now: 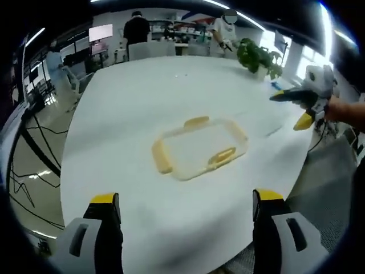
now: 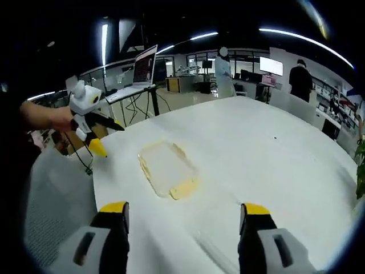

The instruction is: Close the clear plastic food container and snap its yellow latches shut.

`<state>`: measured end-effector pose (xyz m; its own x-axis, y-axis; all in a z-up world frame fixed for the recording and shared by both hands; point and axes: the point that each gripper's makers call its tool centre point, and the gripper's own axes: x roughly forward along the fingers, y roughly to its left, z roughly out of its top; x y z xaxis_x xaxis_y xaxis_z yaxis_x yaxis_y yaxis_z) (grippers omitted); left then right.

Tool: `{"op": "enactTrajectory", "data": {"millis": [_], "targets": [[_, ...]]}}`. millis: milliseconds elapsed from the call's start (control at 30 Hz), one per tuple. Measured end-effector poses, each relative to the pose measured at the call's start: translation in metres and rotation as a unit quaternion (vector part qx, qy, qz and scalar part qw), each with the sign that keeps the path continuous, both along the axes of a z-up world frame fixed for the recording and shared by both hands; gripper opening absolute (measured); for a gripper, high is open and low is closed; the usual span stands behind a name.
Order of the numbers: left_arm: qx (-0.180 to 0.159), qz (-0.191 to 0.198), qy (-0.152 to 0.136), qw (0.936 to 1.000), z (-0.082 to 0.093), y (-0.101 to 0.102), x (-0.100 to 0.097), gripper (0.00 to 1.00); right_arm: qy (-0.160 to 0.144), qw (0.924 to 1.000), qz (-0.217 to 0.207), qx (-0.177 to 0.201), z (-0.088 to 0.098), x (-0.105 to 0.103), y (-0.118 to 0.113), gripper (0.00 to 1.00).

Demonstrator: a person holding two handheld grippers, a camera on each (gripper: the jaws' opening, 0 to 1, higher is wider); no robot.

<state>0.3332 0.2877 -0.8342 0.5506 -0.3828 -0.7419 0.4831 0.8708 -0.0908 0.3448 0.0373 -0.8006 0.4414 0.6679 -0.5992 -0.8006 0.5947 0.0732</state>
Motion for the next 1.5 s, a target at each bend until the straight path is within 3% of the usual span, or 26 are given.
{"op": "enactTrajectory", "data": {"millis": [200, 367, 633, 900, 1100, 1200, 1500], "targets": [[0.007, -0.007, 0.005, 0.9999, -0.001, -0.001, 0.010, 0.89, -0.007, 0.9996, 0.025, -0.010, 0.004, 0.001, 0.016, 0.79], [0.042, -0.061, 0.020, 0.9970, -0.011, -0.007, 0.007, 0.89, -0.008, 0.9990, 0.038, -0.023, -0.001, 0.008, 0.018, 0.79], [0.049, -0.079, 0.031, 0.9952, -0.020, -0.011, 0.006, 0.86, -0.010, 0.9976, 0.058, -0.037, -0.006, 0.008, 0.023, 0.79], [0.082, -0.129, 0.018, 0.9880, -0.025, -0.010, 0.016, 0.84, -0.023, 0.9935, 0.093, -0.060, -0.016, 0.014, 0.037, 0.80], [0.109, -0.157, 0.013, 0.9814, -0.032, -0.009, 0.022, 0.85, -0.012, 0.9908, 0.105, -0.085, -0.028, 0.021, 0.041, 0.79], [0.110, -0.178, 0.013, 0.9778, -0.035, -0.011, 0.024, 0.90, -0.010, 0.9911, 0.109, -0.076, -0.026, 0.021, 0.047, 0.80], [0.111, -0.199, 0.017, 0.9735, -0.040, -0.011, 0.036, 0.88, -0.009, 0.9872, 0.130, -0.092, -0.035, 0.026, 0.049, 0.80]]}}
